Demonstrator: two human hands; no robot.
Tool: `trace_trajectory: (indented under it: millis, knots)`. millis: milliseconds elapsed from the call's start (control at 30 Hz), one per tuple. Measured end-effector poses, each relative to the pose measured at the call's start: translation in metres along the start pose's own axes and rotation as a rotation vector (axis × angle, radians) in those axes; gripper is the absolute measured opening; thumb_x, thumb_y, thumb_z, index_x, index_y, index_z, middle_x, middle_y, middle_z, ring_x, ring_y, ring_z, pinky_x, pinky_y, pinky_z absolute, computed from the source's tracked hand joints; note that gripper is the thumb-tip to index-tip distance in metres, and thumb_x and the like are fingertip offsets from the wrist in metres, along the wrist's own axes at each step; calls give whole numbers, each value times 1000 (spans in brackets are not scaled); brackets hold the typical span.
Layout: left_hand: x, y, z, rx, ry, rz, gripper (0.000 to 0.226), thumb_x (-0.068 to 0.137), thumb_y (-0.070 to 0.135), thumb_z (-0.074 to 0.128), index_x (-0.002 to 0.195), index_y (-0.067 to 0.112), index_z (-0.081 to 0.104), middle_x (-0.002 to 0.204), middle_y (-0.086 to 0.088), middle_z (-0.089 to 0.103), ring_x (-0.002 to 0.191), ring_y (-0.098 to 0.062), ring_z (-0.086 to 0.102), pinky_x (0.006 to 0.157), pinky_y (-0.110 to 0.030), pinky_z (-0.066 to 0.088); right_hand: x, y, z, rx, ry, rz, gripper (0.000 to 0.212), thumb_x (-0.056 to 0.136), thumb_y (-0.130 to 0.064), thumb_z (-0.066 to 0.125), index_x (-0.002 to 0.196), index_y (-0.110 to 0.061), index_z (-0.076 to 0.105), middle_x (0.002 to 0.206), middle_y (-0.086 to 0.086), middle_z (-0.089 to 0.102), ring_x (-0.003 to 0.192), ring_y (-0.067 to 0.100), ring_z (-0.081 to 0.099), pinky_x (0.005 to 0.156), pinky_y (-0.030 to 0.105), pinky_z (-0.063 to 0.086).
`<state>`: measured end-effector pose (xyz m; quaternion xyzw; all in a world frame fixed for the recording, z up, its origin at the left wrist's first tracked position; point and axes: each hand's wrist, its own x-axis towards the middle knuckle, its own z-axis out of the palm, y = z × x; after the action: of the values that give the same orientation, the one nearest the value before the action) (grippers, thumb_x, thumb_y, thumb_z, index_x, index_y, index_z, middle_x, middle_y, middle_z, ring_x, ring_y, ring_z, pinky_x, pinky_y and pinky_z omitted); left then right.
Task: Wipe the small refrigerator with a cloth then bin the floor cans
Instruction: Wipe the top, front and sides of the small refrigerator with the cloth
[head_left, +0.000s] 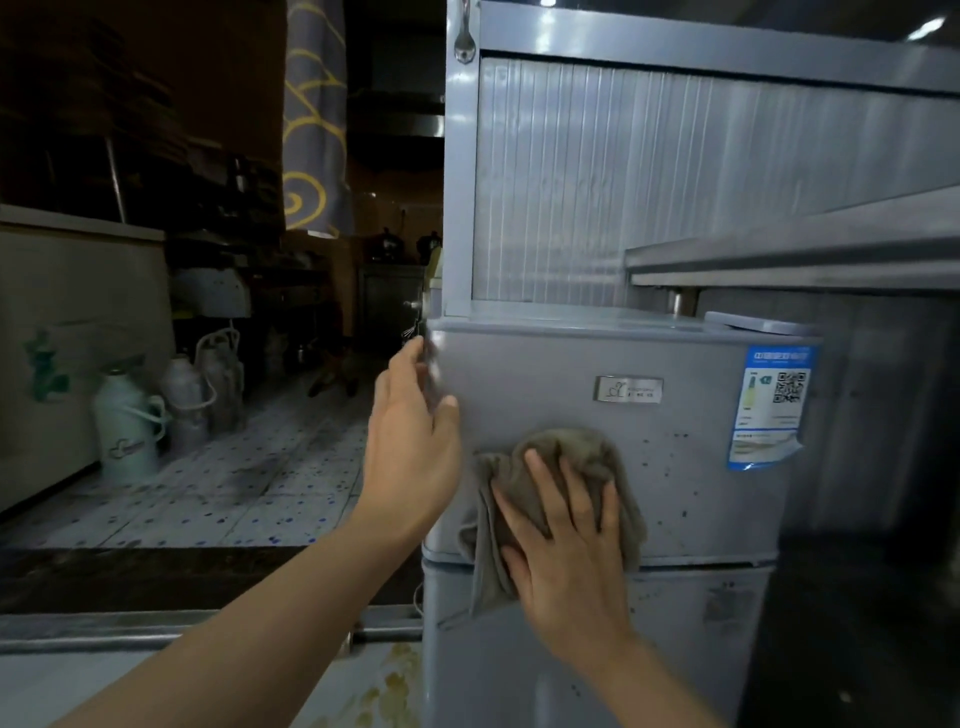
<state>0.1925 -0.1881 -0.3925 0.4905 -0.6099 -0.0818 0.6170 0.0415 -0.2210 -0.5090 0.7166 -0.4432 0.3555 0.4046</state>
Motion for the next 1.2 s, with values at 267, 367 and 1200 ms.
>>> trace_trajectory:
  millis: [267,367,1200]
  knots:
    - [20,19,14,480,42,352,59,84,0,45,140,21,40,152,0,26,143,-21,12,113,-37,15,82,33,-27,48,123,11,59,87,-39,44,144,-31,31,156,0,18,145,23,12,116,51,1]
    - [20,16,18,427,93,361,61,77,-6,45,133,17,46,141,-1,40,140,-21,18,111,-32,18,62,75,-28,56,144,77,60,85,-40,46,142,-29,32,154,2,19,143,25,16,115,51,6]
    - [8,21,60,657,89,520,64,79,29,51,140,22,34,142,-11,34,137,-29,17,109,-56,17,65,153,-33,189,225,707,66,91,-43,44,149,-36,14,157,14,7,144,35,8,114,54,16]
